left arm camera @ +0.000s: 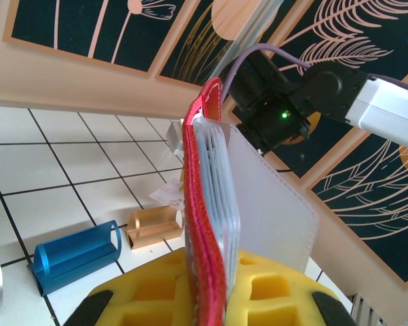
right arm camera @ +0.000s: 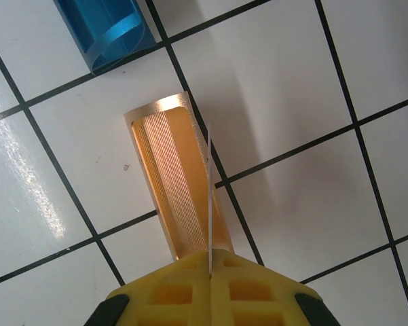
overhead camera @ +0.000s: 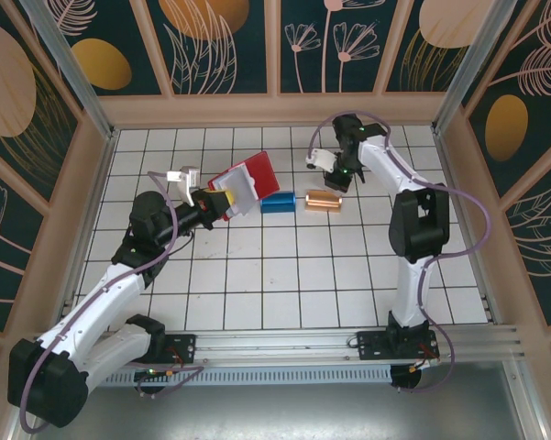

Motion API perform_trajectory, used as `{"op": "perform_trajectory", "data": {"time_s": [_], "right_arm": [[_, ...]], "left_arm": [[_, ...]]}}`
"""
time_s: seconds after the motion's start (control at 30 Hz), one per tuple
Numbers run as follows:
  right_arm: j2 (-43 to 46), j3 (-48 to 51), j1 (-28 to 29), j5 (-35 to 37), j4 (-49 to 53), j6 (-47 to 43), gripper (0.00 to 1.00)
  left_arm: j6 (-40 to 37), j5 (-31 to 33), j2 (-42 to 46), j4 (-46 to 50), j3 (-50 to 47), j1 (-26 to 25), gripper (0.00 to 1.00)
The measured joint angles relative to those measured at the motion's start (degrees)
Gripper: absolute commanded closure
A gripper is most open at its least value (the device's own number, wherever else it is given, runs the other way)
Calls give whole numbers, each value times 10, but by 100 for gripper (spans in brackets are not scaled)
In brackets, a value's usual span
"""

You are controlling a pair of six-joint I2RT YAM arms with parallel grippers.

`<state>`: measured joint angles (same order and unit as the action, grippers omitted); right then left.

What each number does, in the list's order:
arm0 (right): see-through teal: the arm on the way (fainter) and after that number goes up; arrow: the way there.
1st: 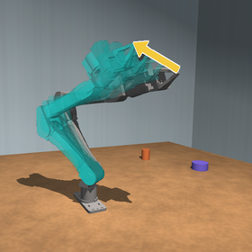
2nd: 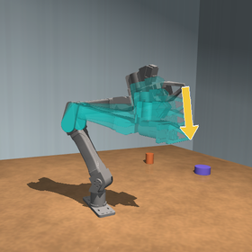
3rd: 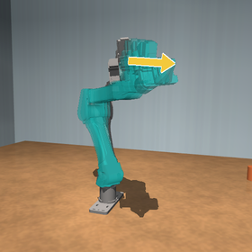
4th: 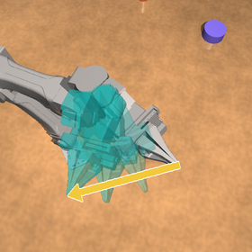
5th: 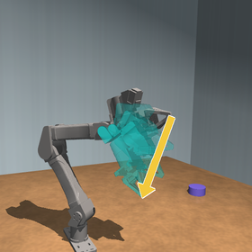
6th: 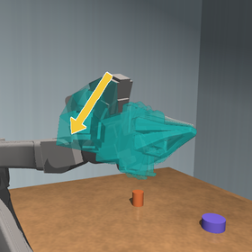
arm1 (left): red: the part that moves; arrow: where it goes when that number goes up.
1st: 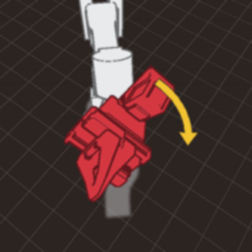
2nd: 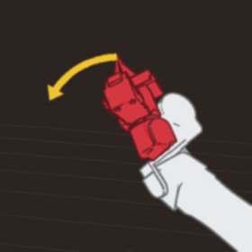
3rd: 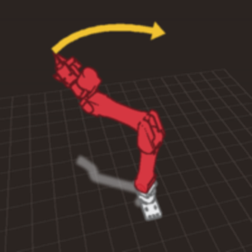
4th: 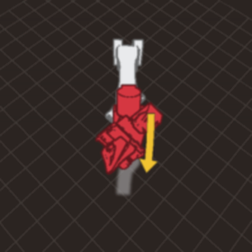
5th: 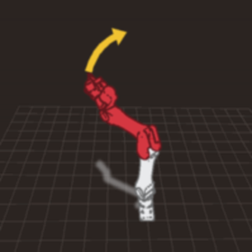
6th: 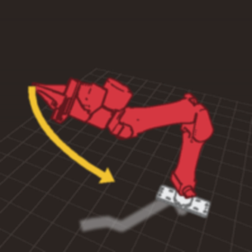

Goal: Take the credit cards out of the card holder

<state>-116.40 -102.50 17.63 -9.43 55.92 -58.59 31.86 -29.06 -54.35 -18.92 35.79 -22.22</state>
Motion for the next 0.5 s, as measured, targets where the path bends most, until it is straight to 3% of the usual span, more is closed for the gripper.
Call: {"op": "perform_trajectory", "data": {"time_s": [0.5], "right_arm": [[-24,7,17,10,-1,-11,100]], "left_arm": [[9,-7,-1,-17,-5,0,100]]}}
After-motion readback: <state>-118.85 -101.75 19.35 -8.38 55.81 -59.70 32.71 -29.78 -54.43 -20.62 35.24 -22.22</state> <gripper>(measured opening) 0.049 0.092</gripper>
